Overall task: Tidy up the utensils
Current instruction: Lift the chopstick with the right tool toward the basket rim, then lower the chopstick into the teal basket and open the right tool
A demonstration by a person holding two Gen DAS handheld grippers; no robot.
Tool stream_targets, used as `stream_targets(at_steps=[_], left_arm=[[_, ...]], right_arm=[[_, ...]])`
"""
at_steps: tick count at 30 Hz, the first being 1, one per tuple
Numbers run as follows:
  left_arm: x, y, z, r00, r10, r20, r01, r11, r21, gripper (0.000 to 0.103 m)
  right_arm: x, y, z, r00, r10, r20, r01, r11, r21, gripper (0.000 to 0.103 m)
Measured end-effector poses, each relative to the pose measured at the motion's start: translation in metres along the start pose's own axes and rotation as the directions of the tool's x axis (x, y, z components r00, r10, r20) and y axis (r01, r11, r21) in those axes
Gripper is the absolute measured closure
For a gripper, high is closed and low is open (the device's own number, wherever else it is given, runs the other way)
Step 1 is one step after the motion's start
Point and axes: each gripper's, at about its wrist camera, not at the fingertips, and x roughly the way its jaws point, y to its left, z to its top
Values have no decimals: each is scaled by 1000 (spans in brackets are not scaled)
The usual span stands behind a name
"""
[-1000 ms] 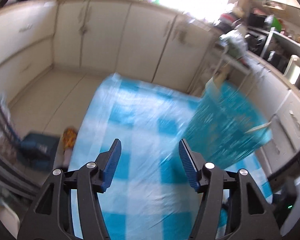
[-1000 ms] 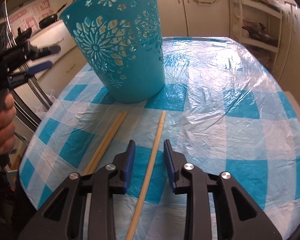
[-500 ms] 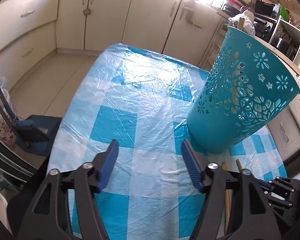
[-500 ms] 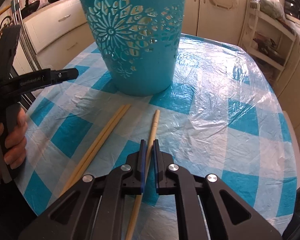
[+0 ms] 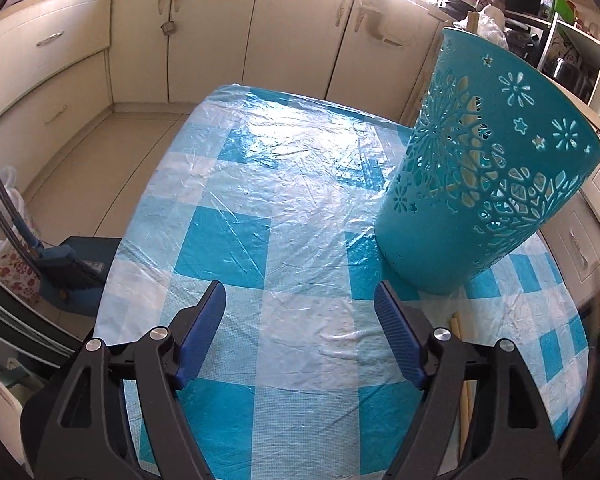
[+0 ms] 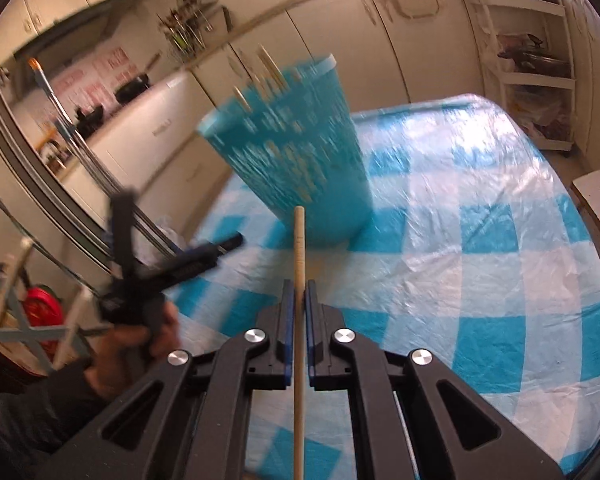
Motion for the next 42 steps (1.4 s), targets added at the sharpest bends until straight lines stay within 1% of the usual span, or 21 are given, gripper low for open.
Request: stream_targets(at_steps=[2,3,5,7,9,11,14,15,18,22,25,27,33,36,38,40,42], left_arm=[[1,0,0,1000,-1,-3,1,1000,-4,30],[1,0,1,1000,-1,-4,1,1000,-4,30],[1,0,0,1000,1,-3,-1,1000,-4,30],[0,-1,0,1000,3,0,-3,1000,-1,30],[0,-1,0,1000,5,6,-5,1000,0,29],[-1,-1,0,1000,8,12,-8,1000,1,29],[-2,-2,0,1000,13,22,-13,1000,3,28],[-3,-2,-1,1000,14,23,-14,1000,3,27],[-3,-2,-1,1000,14,24,-14,1000,3,26],[-4,-2,-1,1000,7,24,-7,1000,3,26],[-3,-2,-1,1000,4,24,-4,1000,3,26],[-4,-2,-1,1000,3,26,-3,1000,3,26],[-3,-2,-1,1000,5,25,-5,1000,2,25],[-3,-1,0,1000,7,25,-7,1000,-1,25],[-3,-1,0,1000,11,24,-11,1000,-2,24],[-3,-2,1,1000,17,24,-17,1000,-2,23],[-3,-2,1,999,21,25,-21,1000,-2,22]], right_arm=[[-8,13,15,998,46,46,-47,999,0,97],[-16,21,26,994,76,79,-76,997,-6,97],[-26,35,45,985,109,136,-107,994,-28,97],[-31,48,68,972,127,198,-118,991,-59,97],[-32,60,89,957,128,260,-110,990,-85,97],[-27,70,116,935,120,335,-90,991,-102,97],[-14,73,144,907,70,416,-33,995,-94,97],[-4,74,153,894,32,447,7,996,-85,97],[19,71,163,868,-52,494,93,994,-60,97],[45,61,160,849,-141,509,184,982,-35,97],[58,59,154,848,-185,496,236,971,-41,97],[65,56,149,854,-202,480,253,966,-44,97],[67,55,132,876,-207,436,261,963,-68,97],[62,59,125,881,-200,428,262,961,-90,97],[56,63,123,880,-197,432,263,960,-97,96],[43,69,122,872,-183,454,257,961,-107,95],[27,78,122,859,-165,485,251,961,-116,93]])
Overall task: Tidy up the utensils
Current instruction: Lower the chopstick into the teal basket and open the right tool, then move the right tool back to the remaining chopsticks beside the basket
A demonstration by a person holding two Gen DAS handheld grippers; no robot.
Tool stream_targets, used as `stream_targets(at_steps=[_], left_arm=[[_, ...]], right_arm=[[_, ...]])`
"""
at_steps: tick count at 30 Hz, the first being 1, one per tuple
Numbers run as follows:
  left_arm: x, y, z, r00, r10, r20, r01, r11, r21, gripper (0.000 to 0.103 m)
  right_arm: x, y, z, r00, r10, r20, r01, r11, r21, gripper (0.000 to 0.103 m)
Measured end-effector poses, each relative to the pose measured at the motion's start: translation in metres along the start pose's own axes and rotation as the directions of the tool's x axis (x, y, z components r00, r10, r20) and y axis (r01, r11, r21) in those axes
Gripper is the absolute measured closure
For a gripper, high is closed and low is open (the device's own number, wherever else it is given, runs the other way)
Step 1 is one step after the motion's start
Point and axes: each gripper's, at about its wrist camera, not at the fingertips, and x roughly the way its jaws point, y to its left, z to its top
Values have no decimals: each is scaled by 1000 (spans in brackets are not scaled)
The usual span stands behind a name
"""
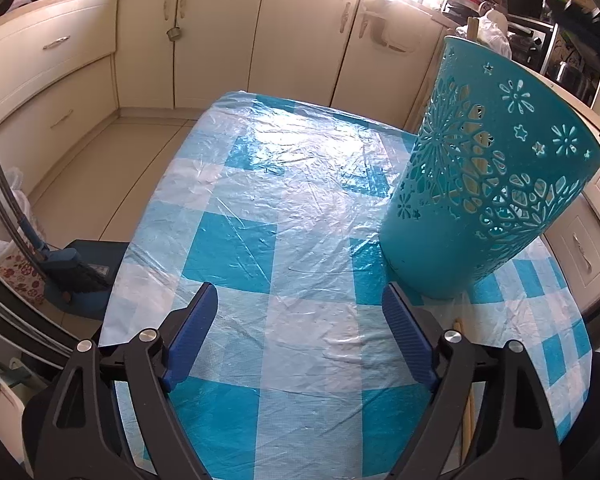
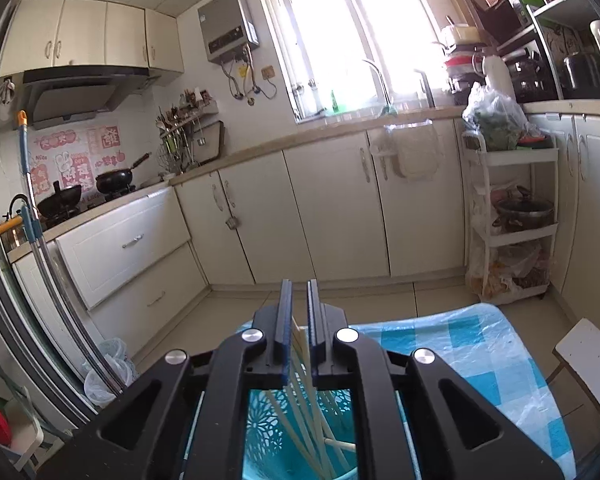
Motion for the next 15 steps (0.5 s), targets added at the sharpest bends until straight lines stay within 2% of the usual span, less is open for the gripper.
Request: stream_targets(at_steps=[4,8,11,15], left_arm=[[0,2,0,1000,9,4,-9,1000,-7,21],[-1,4,0,1000,14,10,-14,1000,-15,21],[-1,4,0,1000,17,13,-16,1000,-17,20],[-2,4,-1,1000,21,16,-21,1000,-16,18]], right_arm=[[-31,7,12,997,26,66,-25,1000,-15,86],[-61,13,13,993,37,112,-33,999,-34,70],[-77,12,5,993,40,109,-36,999,-36,67],[-87,9,-14,998,25,62,-22,999,-42,63]])
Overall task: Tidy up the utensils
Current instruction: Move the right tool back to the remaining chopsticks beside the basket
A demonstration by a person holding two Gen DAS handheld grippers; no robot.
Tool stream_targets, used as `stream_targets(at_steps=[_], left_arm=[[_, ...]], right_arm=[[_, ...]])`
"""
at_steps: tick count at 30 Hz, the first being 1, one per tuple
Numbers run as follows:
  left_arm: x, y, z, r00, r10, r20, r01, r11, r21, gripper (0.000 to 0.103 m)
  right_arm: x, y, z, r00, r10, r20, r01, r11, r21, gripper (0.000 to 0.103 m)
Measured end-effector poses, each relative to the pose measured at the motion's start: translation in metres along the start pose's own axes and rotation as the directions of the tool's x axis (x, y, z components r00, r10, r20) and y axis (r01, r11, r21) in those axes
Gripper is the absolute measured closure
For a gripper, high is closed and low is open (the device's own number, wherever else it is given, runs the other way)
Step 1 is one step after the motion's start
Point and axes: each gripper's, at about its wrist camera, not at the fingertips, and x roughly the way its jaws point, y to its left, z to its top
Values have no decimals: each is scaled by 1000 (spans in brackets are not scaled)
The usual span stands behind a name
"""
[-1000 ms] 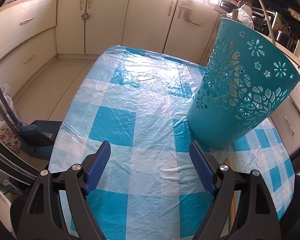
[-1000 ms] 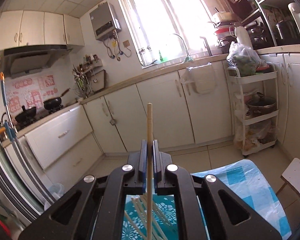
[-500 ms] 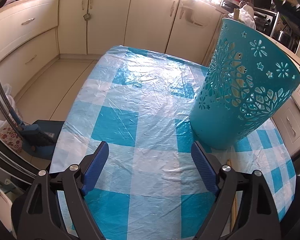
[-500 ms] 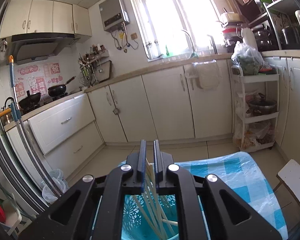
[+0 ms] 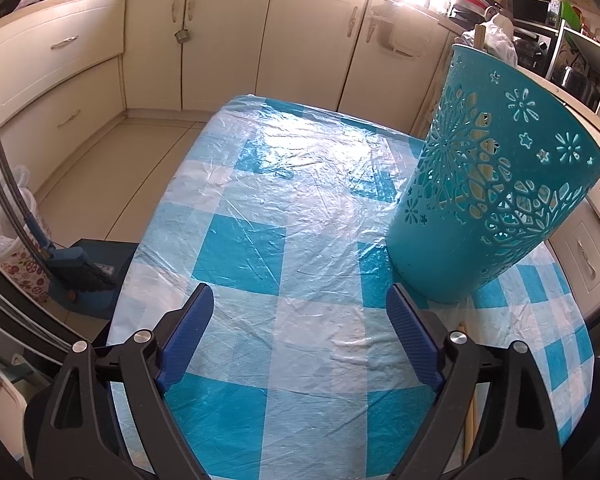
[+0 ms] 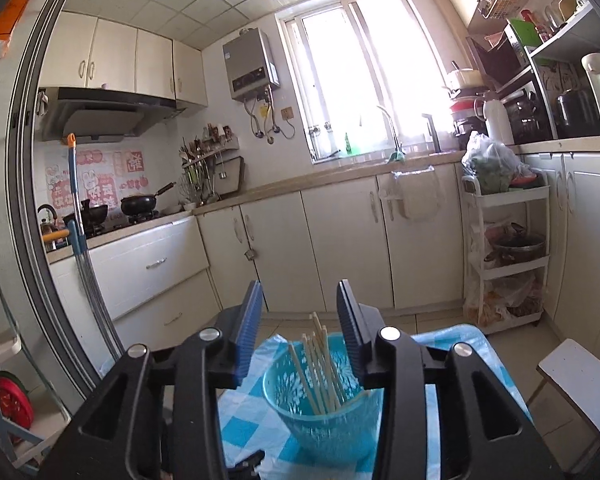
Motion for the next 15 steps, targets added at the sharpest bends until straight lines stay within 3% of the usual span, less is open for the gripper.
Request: stream_targets(at_steps=[5,8,12,13,15], left_arm=[[-1,-1,0,1000,4,-1,-4,1000,3,18],[-1,-2,0,1000,6,-2,-6,1000,4,17],[-2,-1,0,1000,7,-1,-7,1000,2,17],[-2,-1,0,1000,7,-2,-7,1000,2,16],[-1,-1,0,1000,7,-2,-7,1000,2,16]], right_arm=[[-1,-3,-32,995,-11,-102,12,1000,9,62],[8,-2,-65,975,-16,-223,19,1000,9,62],[26,-1,-118,912,-17,-410,18,1000,0,62],[33,-4,-133,883,-19,-468,26,1000,7,62],[40,-10,-149,855,-27,-518,42,999,17,66]])
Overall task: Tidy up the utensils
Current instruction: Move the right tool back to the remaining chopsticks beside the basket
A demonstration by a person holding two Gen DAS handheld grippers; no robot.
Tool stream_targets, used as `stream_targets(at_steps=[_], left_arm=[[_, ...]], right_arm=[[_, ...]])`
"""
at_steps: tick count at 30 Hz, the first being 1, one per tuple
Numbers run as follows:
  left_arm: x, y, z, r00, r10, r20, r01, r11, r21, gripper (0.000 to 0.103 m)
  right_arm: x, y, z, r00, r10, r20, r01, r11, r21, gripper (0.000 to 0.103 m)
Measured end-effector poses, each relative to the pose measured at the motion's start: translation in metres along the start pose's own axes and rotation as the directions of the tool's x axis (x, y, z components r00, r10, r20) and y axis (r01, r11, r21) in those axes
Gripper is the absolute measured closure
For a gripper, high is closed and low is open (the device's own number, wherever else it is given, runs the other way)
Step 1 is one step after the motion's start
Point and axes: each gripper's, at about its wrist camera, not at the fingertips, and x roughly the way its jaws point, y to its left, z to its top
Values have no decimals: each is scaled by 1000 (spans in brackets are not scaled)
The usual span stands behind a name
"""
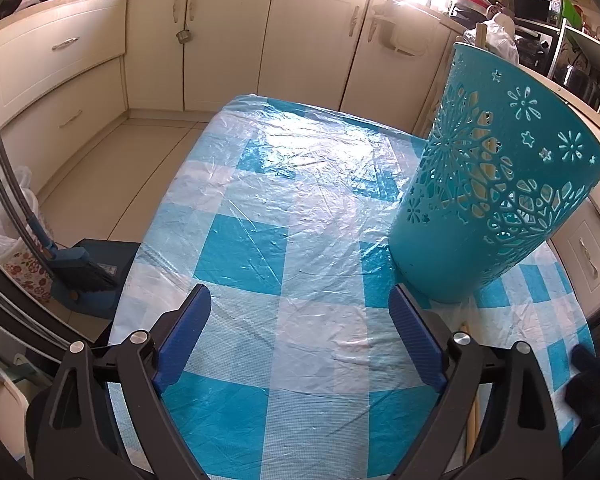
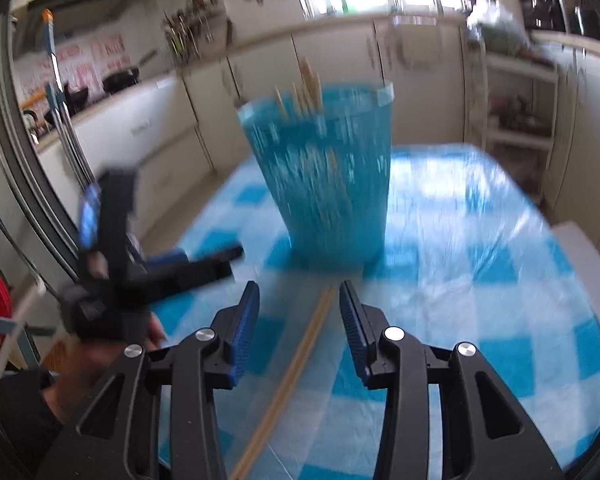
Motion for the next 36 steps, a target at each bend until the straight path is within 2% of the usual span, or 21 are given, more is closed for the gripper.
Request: stream_targets(at_steps=[2,4,9,15,21,25,30,32,36], left_arm=[[0,0,0,1000,0,0,0,1000,0,16],[0,0,0,1000,0,0,0,1000,0,16],[1,0,0,1000,0,-4,0,1000,3,16],[2,0,0,1000,0,-5,0,1000,3,16],[1,0,0,1000,0,-5,0,1000,4,16],[2,2,0,1000,-3,-4,3,1000,-2,15],[3,2,-1,1000,-4,-4,4,1000,-3,15],[3,2,-1,1000,-4,-6,4,1000,0,15],[2,-1,-2,1000,0,-4,0,1000,13,15]], right_arm=[[16,-7,-6,998,-9,-62,10,1000,23,69],[24,-12,-8,996,-18,-87,21,999,32,71],[36,-10,-10,993,-35,-109,36,999,11,72],[54,-6,-6,988,-80,-133,79,997,-20,78],[56,-2,-7,983,-115,-143,105,992,-74,81],[53,-1,-10,980,-115,-160,94,987,-133,92],[38,-12,-19,978,-109,-179,76,980,-183,94],[34,-19,-20,977,-111,-184,76,980,-186,94],[35,-34,-14,977,-102,-185,81,989,-120,94]])
